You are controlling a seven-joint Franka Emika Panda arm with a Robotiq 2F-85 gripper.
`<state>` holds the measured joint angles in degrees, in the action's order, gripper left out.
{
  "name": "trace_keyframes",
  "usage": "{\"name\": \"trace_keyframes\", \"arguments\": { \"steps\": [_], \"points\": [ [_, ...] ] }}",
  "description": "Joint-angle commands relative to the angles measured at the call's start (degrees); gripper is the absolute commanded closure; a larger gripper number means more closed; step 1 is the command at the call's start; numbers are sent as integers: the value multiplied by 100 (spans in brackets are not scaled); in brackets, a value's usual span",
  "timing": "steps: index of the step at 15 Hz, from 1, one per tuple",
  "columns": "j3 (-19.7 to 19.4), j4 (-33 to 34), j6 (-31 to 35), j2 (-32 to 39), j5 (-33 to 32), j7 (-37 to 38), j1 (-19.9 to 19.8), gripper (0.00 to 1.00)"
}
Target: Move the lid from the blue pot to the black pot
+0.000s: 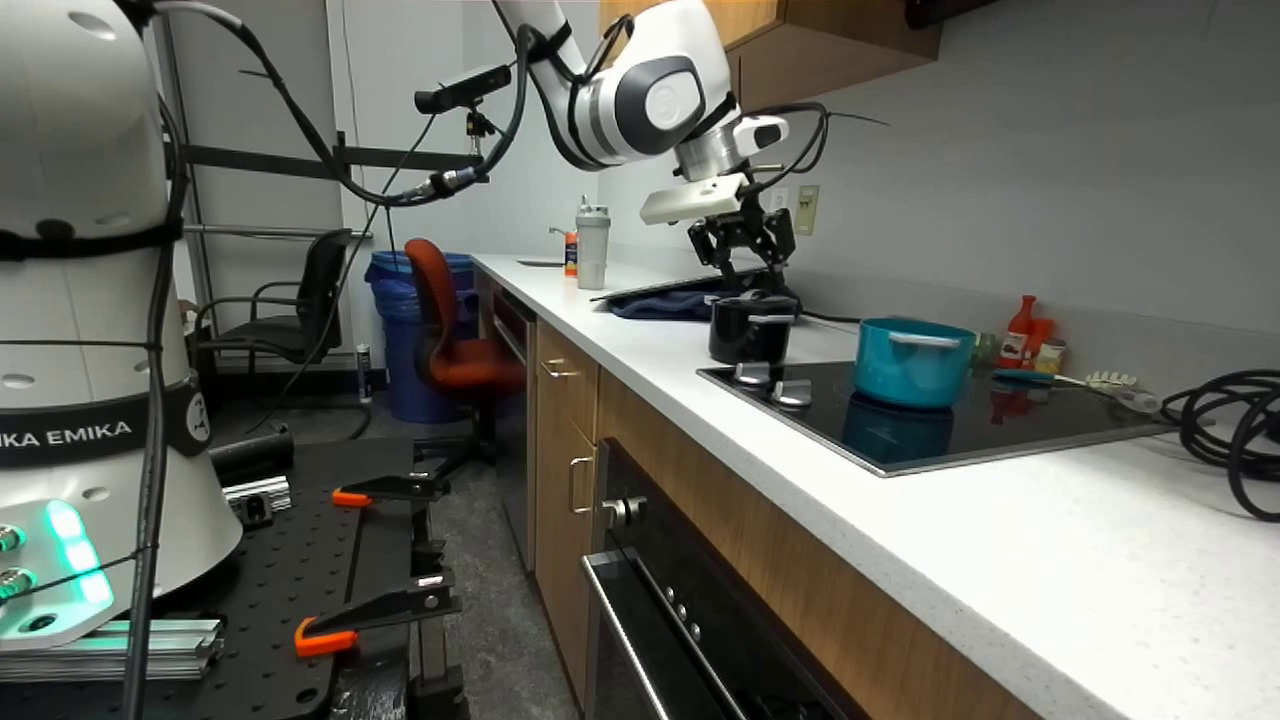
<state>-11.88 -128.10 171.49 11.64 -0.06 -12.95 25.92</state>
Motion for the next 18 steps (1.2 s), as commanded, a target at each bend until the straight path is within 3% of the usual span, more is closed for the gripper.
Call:
{"name": "trace_keyframes", "arguments": {
  "steps": [1,2,3,8,9,14,18],
  "points": [
    [-128,-327,192,-357,-104,204,106,0],
    [-102,-396,238,-434,-66,169,83,0],
    [534,-504,300,-575,-439,440,-587,0],
    [1195,-1158,775,-1147,-324,436,-1208,0],
    [941,-1302,885,-1252,-77,238,-941,0],
    [831,-2066,1209,-1864,-47,268,-1017,0],
    [739,-2565,1025,-2429,-193,371,-1271,0]
  ]
}}
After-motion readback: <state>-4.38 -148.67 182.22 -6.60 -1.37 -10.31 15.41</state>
